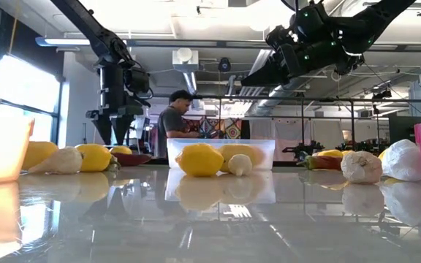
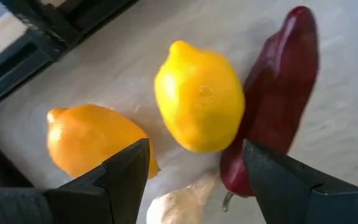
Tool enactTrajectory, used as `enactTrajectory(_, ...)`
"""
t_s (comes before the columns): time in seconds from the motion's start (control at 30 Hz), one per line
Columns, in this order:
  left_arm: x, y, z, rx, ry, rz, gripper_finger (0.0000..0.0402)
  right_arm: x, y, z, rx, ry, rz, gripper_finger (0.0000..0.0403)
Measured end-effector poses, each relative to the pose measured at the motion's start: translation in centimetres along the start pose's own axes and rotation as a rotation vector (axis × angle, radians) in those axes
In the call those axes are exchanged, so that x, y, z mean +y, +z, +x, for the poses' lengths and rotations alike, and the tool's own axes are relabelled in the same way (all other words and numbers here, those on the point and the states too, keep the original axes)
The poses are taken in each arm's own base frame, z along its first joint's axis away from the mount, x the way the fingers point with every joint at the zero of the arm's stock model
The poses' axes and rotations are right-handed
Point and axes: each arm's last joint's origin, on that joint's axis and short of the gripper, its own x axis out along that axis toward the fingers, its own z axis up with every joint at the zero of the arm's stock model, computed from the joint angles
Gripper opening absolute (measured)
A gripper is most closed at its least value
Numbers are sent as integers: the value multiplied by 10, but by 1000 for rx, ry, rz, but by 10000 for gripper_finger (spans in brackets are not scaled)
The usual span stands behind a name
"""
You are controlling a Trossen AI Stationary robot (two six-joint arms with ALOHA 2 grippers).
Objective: Sort produce into baskets
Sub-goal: Put the top left lemon into the transparent bin
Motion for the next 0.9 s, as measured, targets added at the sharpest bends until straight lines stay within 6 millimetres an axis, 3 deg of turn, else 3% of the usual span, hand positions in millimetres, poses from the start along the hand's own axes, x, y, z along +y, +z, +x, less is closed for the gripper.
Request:
enactTrajectory(0.3,0,3,1,-26,-7,1,245,0,0,0,0,0,0,0)
enactTrajectory(0.63,-2,7,26,43,-3,-4,242,3,1,1,-2,10,-3,0)
enactTrajectory(0.9,-2,7,26,40,-1,24,210,3,1,1,-2,11,-4,0)
